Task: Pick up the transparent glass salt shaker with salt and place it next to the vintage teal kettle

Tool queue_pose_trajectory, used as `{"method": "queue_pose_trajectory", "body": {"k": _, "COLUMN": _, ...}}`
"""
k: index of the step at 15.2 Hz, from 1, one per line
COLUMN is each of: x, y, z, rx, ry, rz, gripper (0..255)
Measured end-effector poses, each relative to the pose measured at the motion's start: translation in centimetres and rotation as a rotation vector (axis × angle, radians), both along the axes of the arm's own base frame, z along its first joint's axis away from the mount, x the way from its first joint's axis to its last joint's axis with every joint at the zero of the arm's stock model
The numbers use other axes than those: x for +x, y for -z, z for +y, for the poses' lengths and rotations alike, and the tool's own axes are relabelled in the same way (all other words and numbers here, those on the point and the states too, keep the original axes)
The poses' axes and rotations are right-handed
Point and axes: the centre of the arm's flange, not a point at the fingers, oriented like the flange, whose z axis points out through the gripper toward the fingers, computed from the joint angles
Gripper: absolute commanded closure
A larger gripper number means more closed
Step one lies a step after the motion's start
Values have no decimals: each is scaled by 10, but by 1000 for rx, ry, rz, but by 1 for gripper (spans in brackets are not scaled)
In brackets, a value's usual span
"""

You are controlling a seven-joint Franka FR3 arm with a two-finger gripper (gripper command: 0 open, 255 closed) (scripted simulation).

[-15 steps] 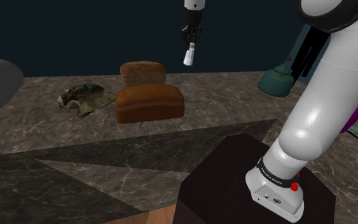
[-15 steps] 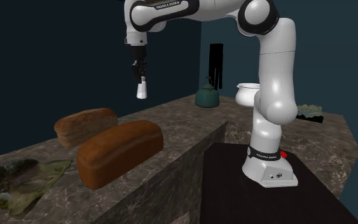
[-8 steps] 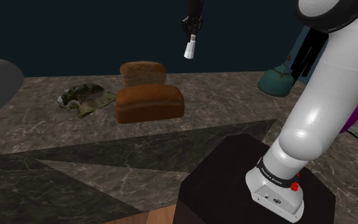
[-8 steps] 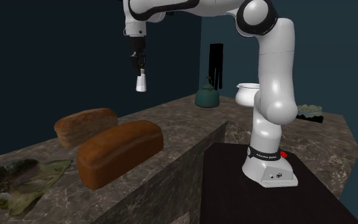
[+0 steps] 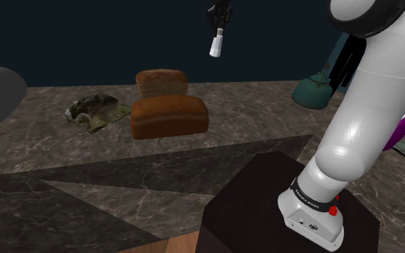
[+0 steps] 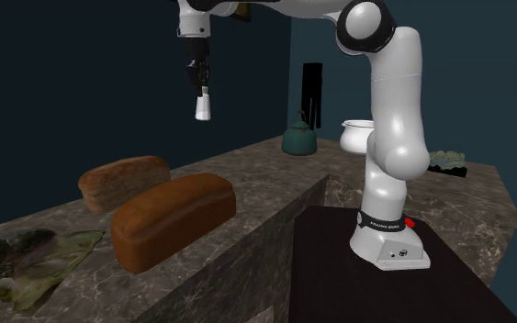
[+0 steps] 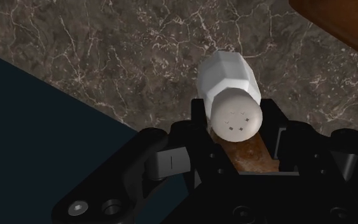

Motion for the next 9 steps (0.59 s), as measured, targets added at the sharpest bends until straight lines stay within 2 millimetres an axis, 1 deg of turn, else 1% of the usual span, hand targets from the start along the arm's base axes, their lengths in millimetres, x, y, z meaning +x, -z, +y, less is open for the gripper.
{"method": "queue_pose_trajectory", "body": {"k": 8, "x": 0, "y": -40, "z": -1, "rx": 0, "ry": 0, "rz": 0, "gripper": 255}}
{"method": "queue_pose_trajectory", "body": {"k": 9, "x": -5, "y": -42, "z": -6, "rx": 0, "ry": 0, "rz": 1, "gripper": 255}}
